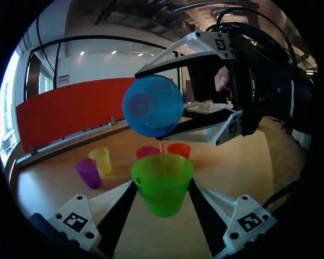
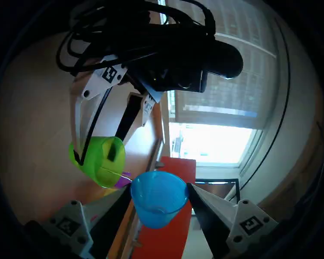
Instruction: Pour water
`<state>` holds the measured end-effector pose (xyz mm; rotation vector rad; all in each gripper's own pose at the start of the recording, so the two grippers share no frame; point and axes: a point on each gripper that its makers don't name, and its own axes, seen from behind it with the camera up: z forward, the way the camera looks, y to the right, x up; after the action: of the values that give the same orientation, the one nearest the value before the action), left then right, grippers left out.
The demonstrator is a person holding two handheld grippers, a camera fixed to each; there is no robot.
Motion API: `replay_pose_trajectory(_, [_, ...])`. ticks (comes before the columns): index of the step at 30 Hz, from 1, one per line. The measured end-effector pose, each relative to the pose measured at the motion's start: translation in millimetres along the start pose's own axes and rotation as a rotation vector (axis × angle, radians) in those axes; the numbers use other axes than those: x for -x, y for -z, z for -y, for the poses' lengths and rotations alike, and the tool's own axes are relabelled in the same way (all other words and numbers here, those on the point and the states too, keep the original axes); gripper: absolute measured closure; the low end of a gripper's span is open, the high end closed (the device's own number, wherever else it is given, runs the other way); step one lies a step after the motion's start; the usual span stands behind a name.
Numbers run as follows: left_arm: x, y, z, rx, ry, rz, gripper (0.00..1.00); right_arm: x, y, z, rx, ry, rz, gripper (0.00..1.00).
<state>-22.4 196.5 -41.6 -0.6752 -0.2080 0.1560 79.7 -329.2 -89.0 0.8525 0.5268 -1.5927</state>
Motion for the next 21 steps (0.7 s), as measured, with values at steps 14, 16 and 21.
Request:
replay_pose_trajectory(14, [-2,-0.2,-0.8,0.000,-0.003,-0.004,0.17,9,-3.3,0,-0.003,0.035,0.007,0.06])
replay_pose_trajectory(16, [-2,-0.2,-0.8,0.000,-0.003,-0.004,0.17,9,-4.1,0,-0.003,0.035,0.006,0.06])
replay_pose_trajectory(21, [-2,-0.3,-0.6,0.001,-0.001,-0.004,0.17,13,-6.5,-1,-0.003,0.031,0.005,0.06])
